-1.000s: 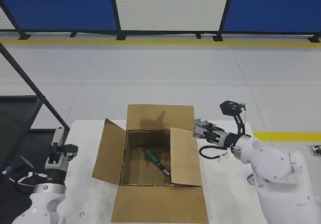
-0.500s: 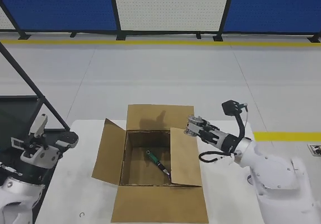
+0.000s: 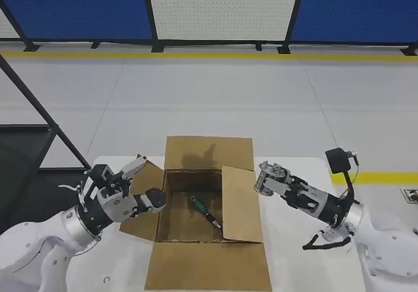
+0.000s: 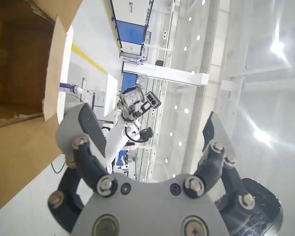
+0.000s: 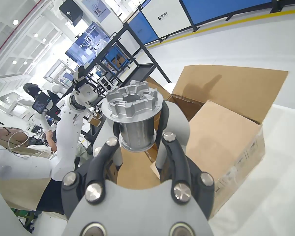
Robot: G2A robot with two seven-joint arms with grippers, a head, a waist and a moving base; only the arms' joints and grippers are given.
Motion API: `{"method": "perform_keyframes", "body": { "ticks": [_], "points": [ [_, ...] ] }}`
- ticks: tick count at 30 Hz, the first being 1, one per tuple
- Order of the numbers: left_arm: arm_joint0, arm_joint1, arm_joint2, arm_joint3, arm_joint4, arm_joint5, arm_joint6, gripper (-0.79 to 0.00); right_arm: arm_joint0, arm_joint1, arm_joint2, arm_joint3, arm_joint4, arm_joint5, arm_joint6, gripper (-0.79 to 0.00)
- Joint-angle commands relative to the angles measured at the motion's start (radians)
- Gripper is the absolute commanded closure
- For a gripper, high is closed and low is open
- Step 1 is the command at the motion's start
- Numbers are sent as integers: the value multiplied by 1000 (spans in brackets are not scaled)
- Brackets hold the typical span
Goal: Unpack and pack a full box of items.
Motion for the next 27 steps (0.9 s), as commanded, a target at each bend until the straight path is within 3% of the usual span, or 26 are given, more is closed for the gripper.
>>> {"method": "perform_keyframes", "body": {
  "ticks": [1, 8, 13, 20, 27],
  "points": [
    [0, 0, 0, 0, 0, 0, 0, -785, 0, 0, 0, 0, 0, 0, 0, 0],
    [11, -3, 27, 19, -26, -21, 48, -785, -16, 1, -7, -6, 18, -6, -33, 0],
    [-50, -9, 171, 74, -24, 13, 64, -785, -33, 13, 33, -1, 65, -42, -38, 0],
    [-150, -12, 404, 161, 215, 20, 108, -785, -66, 33, 91, 1, 109, -69, -17, 0],
    [-207, -21, 537, 223, 371, 4, 166, -785, -87, 49, 112, -11, 123, -66, -22, 0]
  ]
}}
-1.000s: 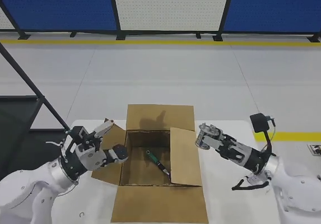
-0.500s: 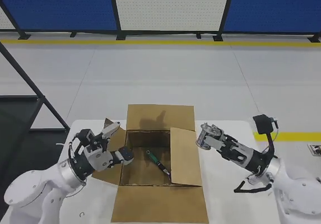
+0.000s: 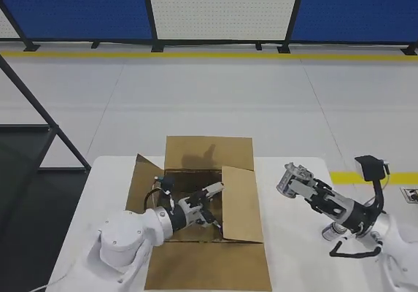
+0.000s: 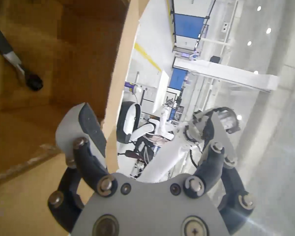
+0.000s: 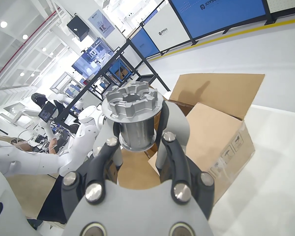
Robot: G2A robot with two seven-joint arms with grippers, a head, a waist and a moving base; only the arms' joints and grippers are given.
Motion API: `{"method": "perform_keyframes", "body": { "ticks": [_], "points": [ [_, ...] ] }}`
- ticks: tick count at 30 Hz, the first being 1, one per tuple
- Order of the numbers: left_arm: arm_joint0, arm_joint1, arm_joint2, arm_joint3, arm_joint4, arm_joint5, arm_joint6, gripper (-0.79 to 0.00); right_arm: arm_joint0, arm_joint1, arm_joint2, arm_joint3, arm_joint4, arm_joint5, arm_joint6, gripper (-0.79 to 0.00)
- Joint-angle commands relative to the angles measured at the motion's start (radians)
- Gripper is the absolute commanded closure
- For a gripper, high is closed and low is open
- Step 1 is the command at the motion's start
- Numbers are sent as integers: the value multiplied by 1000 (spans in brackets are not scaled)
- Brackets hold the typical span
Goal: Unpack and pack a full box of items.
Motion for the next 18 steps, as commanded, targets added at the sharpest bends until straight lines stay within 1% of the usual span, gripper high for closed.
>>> {"method": "perform_keyframes", "body": {
  "ticks": [1, 7, 11, 16, 18],
  "points": [
    [-10, -3, 22, 14, 20, -8, 8, -785, -3, 4, 2, -2, 2, 1, -4, 0],
    [-51, -17, 82, 73, 33, -61, 24, -785, -13, 15, 2, -11, 3, 7, -17, 0],
    [-85, -31, 109, 111, -9, -102, 36, -785, -26, 22, 1, -22, 4, 6, -29, 0],
    [-122, -45, 124, 138, -52, -135, 44, -785, -65, 31, 10, -50, 13, -9, -41, 0],
    [-130, -49, 126, 141, -77, -137, 25, -785, -81, 34, 14, -62, 12, -13, -45, 0]
  ]
}}
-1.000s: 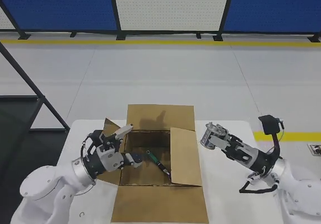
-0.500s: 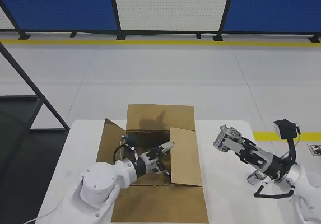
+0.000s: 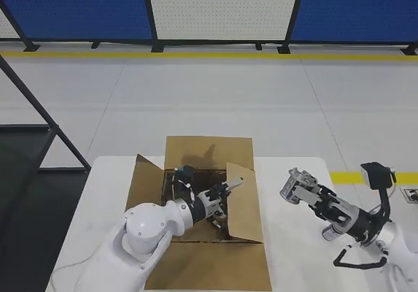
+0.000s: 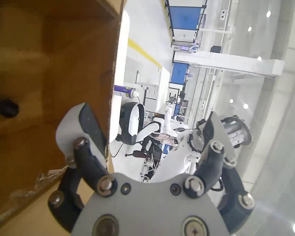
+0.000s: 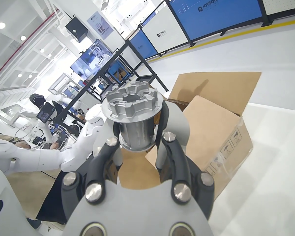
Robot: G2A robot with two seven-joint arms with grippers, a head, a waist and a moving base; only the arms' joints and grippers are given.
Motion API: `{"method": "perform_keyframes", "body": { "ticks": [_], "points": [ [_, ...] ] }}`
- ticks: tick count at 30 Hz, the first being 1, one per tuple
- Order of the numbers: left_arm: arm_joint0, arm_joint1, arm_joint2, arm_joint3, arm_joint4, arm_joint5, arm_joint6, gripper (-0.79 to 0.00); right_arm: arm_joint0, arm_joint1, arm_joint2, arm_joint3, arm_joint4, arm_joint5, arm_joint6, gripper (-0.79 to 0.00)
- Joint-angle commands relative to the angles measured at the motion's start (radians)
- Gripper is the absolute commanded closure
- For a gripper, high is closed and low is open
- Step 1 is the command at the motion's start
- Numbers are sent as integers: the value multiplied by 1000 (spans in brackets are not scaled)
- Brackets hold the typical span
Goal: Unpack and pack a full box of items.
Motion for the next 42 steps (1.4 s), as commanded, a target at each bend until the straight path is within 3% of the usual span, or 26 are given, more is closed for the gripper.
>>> {"method": "perform_keyframes", "body": {
  "ticks": [1, 9, 13, 17, 29, 37, 42],
  "points": [
    [-7, -3, -1, 2, -26, -2, -20, -785, -13, 3, 3, -12, 2, -6, -1, 0],
    [-59, -36, 32, 37, -112, -88, 76, -785, -54, 23, -6, -61, 82, -90, 120, 0],
    [-116, -67, 86, 110, -174, -119, 129, -785, -75, 38, 2, -83, 118, -116, 216, 0],
    [-174, -102, 144, 186, -241, -158, 151, -785, -89, 48, 6, -118, 82, -90, 236, 0],
    [-296, -187, 264, 385, -316, -216, 146, -785, -61, 68, -69, -156, -299, 90, 172, 0],
    [-287, -188, 219, 351, -258, -261, 137, -785, -92, 83, -38, -146, -379, 145, 145, 0],
    [-213, -152, 77, 212, -238, -276, 124, -785, -123, 90, -24, -124, -386, 156, 133, 0]
  ]
}}
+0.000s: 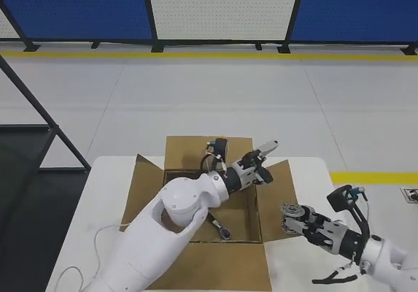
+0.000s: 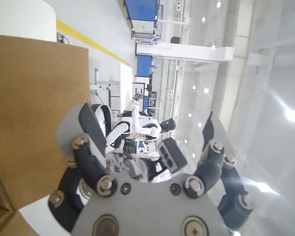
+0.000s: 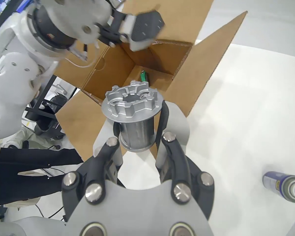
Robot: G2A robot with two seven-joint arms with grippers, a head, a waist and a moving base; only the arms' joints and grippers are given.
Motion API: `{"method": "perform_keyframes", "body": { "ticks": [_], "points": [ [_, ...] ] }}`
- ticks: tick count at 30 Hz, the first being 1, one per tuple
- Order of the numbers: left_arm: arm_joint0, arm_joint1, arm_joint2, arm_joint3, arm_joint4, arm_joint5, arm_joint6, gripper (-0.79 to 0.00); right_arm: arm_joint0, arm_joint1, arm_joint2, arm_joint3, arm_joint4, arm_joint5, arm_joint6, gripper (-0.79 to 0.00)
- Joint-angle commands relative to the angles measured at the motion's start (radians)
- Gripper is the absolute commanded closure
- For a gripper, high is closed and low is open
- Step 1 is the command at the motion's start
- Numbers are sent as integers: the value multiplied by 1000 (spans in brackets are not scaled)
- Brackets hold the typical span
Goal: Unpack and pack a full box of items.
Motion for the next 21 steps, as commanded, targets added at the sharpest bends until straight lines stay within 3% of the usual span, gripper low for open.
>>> {"method": "perform_keyframes", "body": {
  "ticks": [1, 7, 12, 16, 21],
  "points": [
    [45, 19, -81, -85, 15, -1, -2, -785, -5, 2, -5, 12, -4, 3, 0, 0],
    [219, 80, -353, -374, 138, 14, 7, -785, 22, 10, -43, 70, -21, 16, 2, 0],
    [362, 113, -588, -571, 185, 15, 7, -785, 47, 17, -59, 112, -21, 31, 22, 0],
    [461, 128, -762, -658, 177, -24, 8, -785, 62, 23, -71, 141, -52, 56, 31, 0],
    [562, 139, -938, -699, 130, -47, 12, -785, 66, 29, -93, 144, -78, 84, 41, 0]
  ]
}}
